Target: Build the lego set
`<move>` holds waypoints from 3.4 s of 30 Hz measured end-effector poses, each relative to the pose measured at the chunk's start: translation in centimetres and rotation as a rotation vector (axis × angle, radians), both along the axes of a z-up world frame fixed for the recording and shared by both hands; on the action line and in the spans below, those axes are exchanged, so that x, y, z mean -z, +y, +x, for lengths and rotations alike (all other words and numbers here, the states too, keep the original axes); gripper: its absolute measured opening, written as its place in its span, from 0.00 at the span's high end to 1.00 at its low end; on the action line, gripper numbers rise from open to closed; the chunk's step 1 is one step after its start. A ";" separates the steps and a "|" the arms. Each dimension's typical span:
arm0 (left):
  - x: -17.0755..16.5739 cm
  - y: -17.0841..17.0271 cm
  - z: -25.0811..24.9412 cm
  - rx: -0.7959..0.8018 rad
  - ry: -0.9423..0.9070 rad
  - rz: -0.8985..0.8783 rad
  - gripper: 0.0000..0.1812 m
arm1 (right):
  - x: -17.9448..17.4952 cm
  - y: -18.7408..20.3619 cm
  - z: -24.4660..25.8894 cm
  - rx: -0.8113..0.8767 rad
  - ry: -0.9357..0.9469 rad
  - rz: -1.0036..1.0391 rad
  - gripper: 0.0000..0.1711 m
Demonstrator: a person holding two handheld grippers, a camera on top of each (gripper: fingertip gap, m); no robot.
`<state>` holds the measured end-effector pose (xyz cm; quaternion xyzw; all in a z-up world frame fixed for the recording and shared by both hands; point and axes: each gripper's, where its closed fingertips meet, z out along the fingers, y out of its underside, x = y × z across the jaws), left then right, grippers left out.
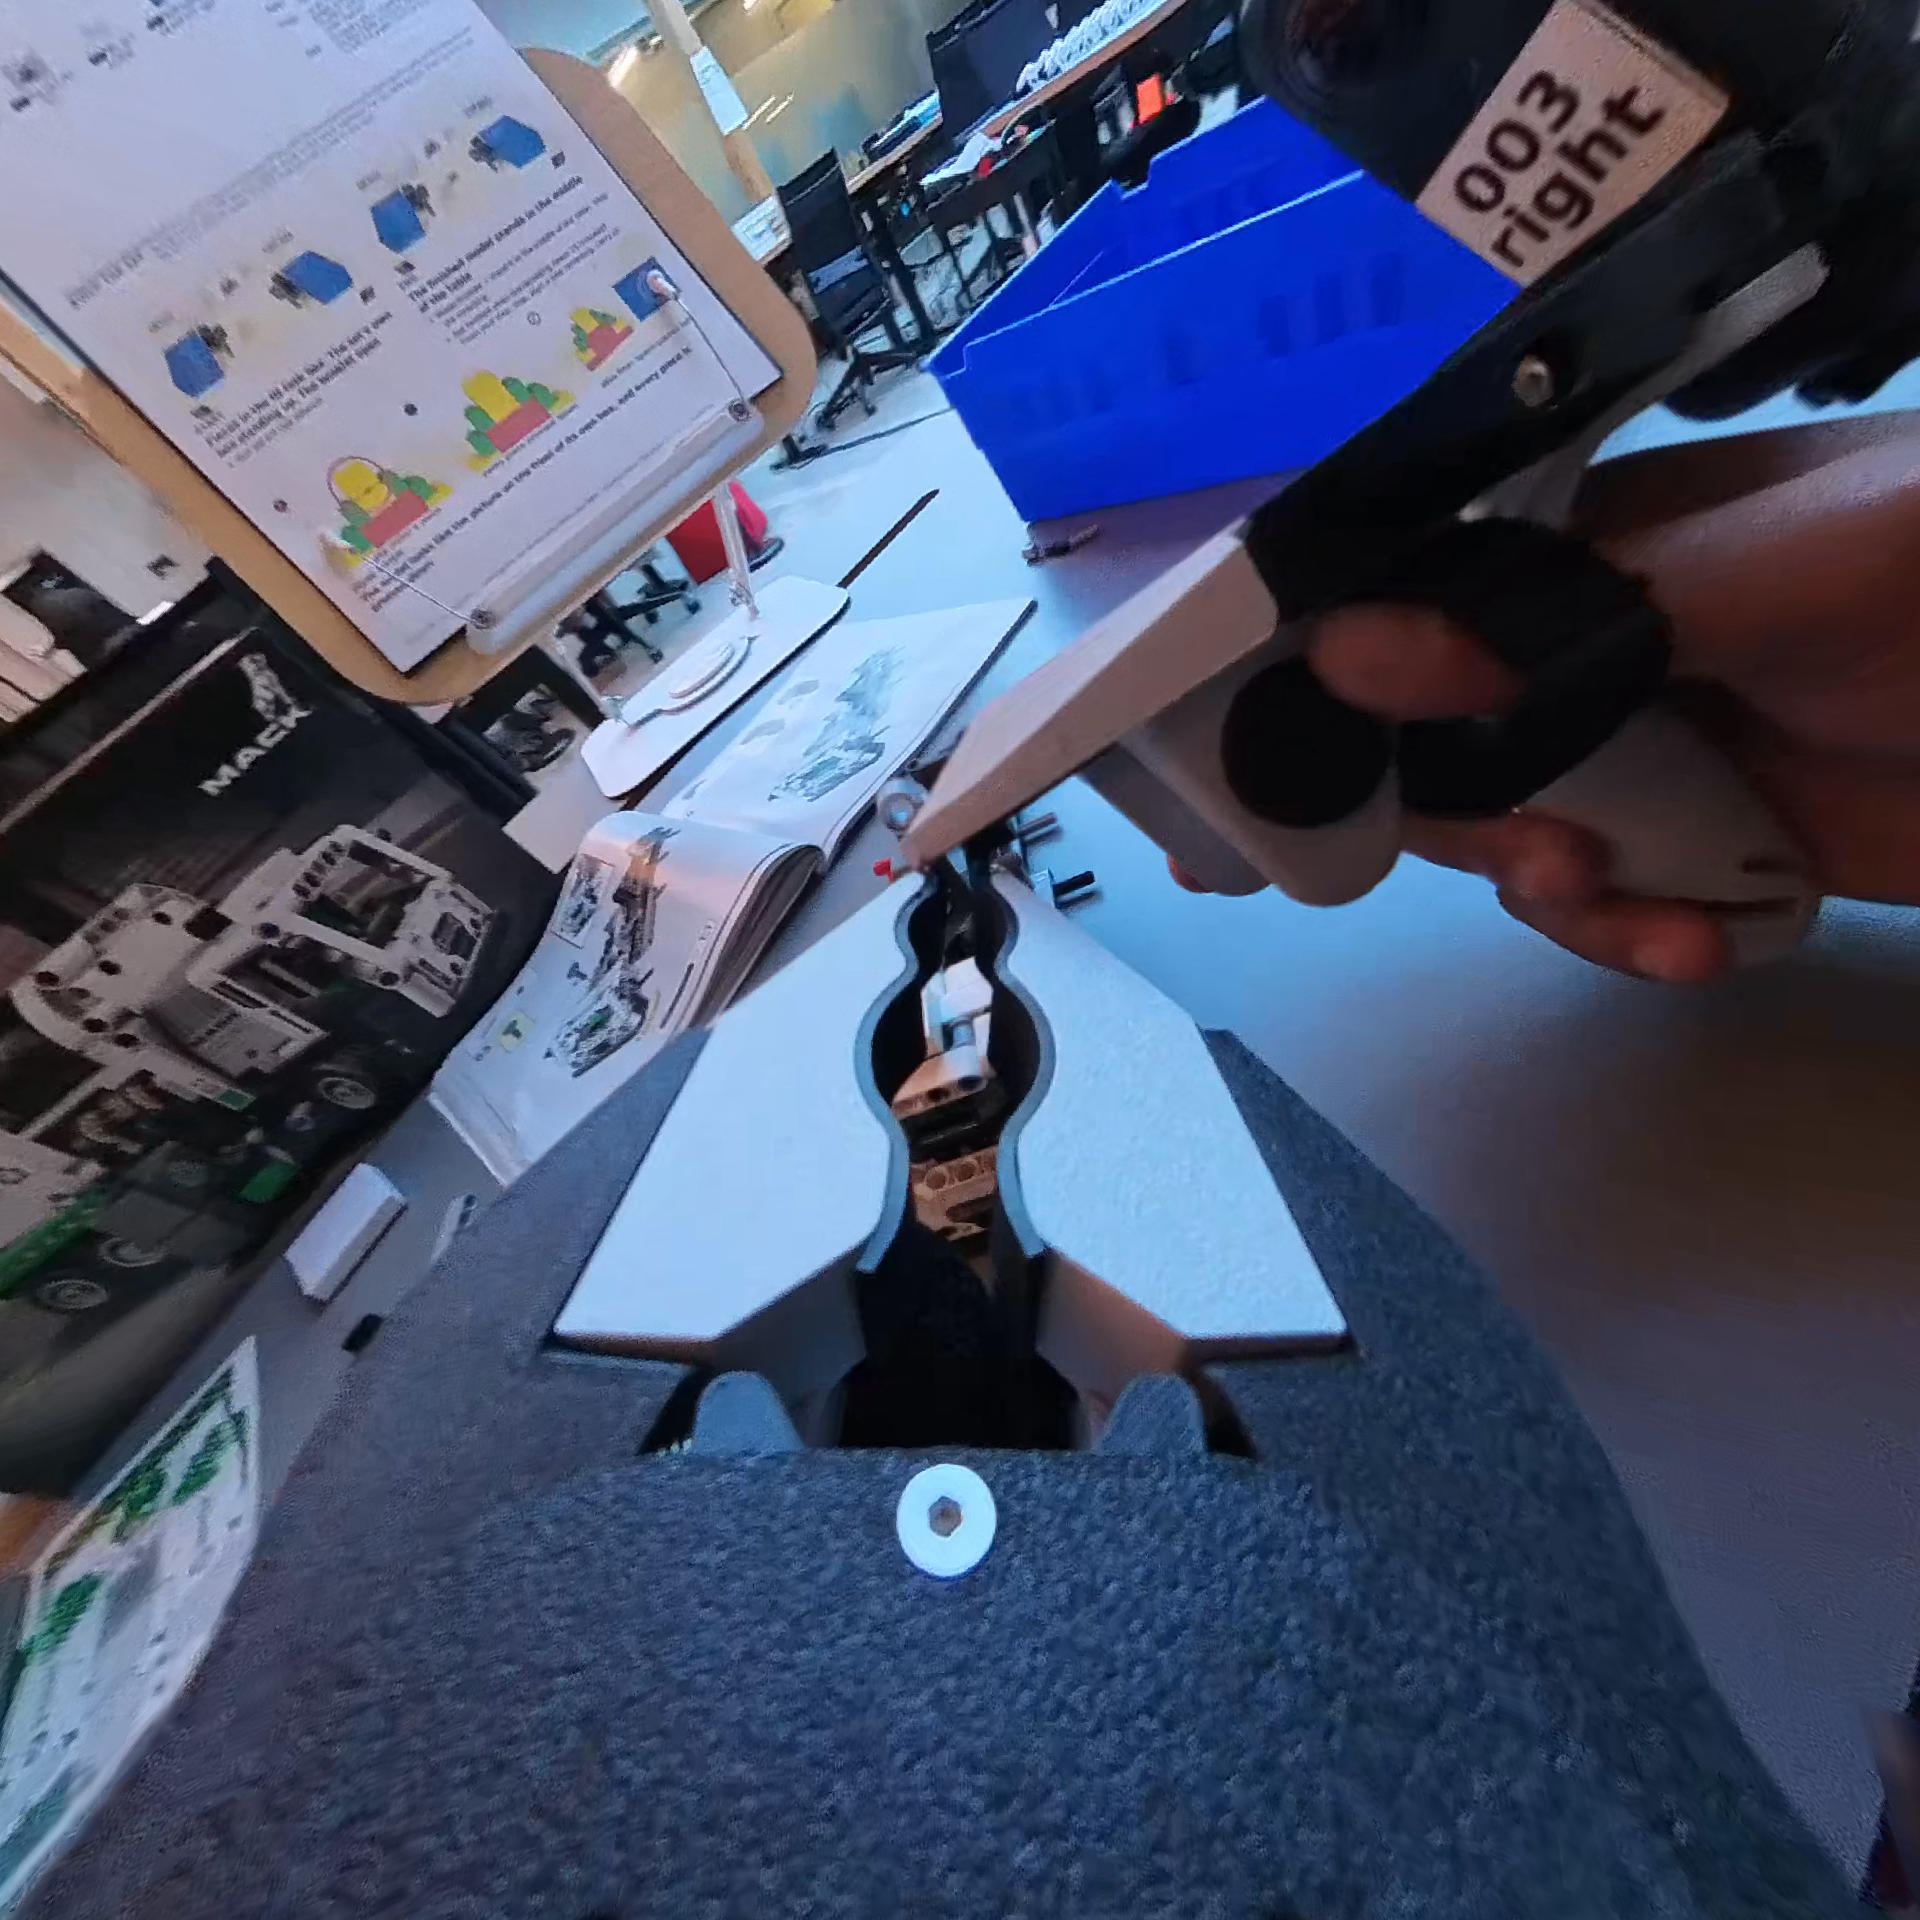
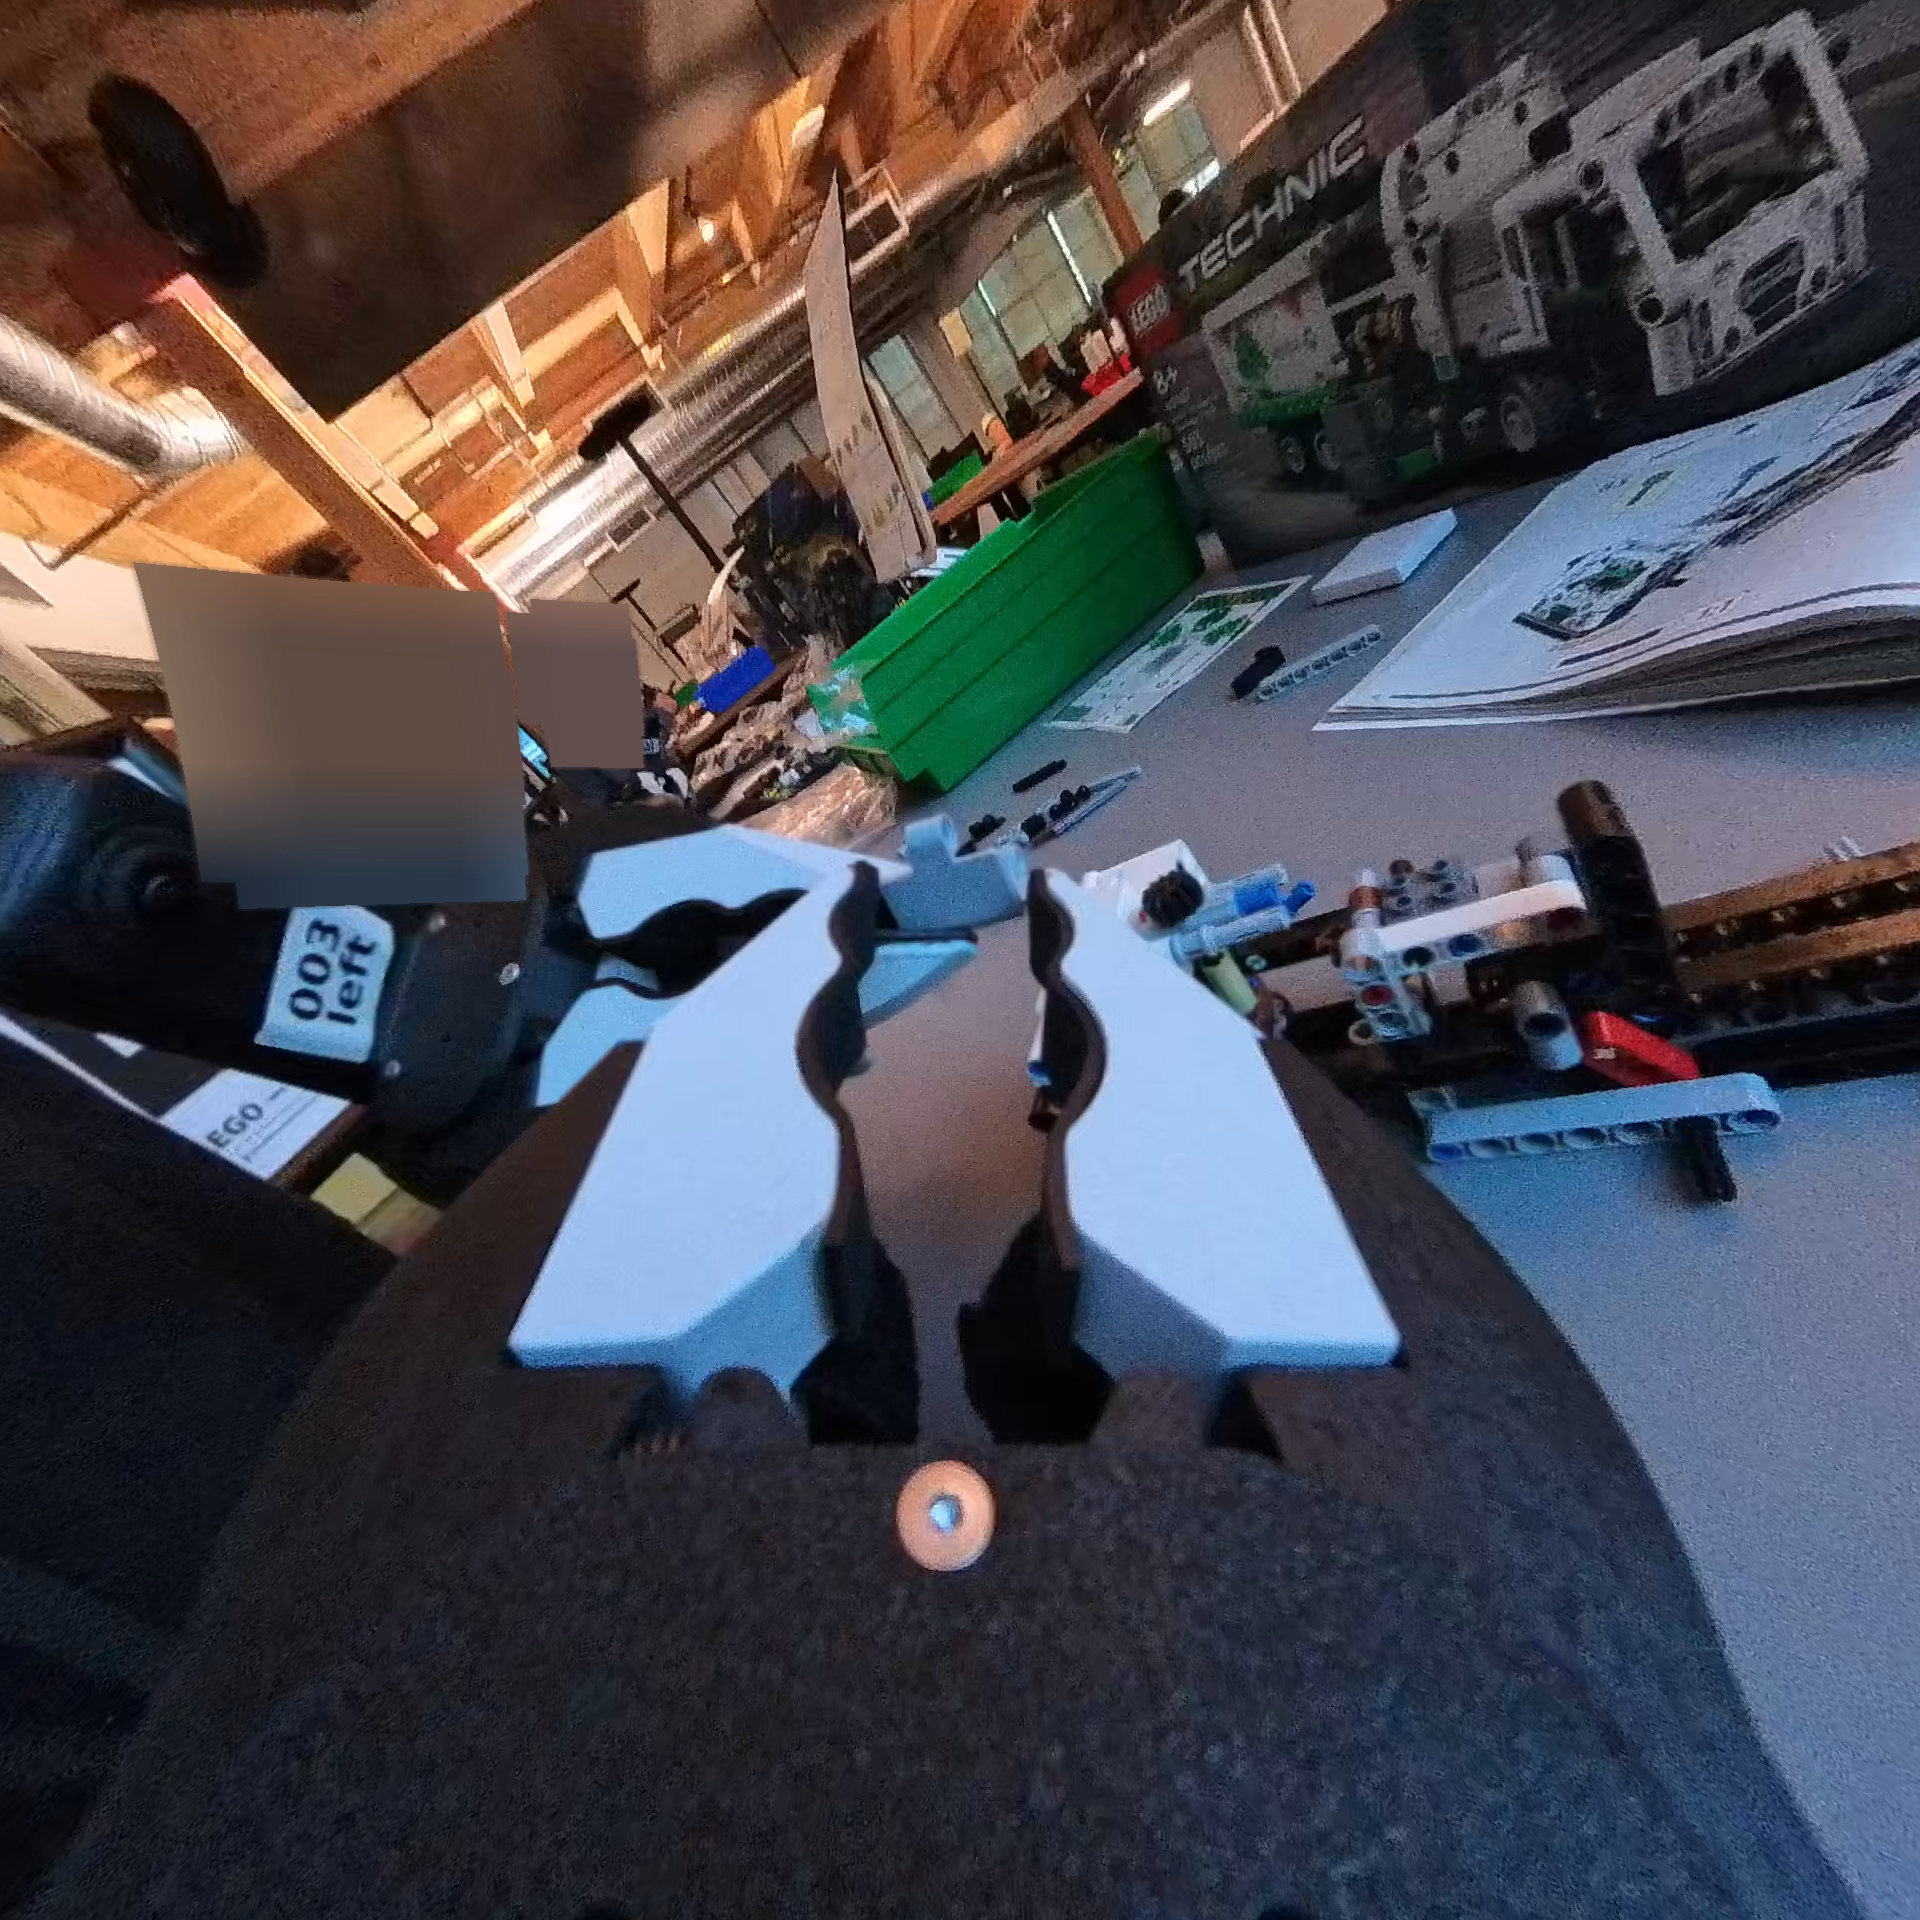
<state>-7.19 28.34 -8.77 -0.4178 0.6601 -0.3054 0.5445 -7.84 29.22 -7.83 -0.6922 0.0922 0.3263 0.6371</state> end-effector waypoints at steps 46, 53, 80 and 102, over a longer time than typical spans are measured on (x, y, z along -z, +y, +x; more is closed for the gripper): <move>3.7 3.8 -1.1 -0.052 0.092 -0.181 0.49 | 4.9 -0.4 5.4 0.117 -0.436 -0.417 0.86; 5.2 2.5 0.2 0.095 0.222 -0.325 0.43 | 4.8 1.0 5.5 0.122 -0.506 -0.483 0.87; 5.5 2.4 0.8 0.120 0.242 -0.354 0.52 | 5.4 1.7 5.3 -0.001 -0.619 -0.570 0.87; 5.6 2.3 0.8 0.129 0.246 -0.353 0.52 | 5.6 1.3 5.2 -0.018 -0.626 -0.693 0.87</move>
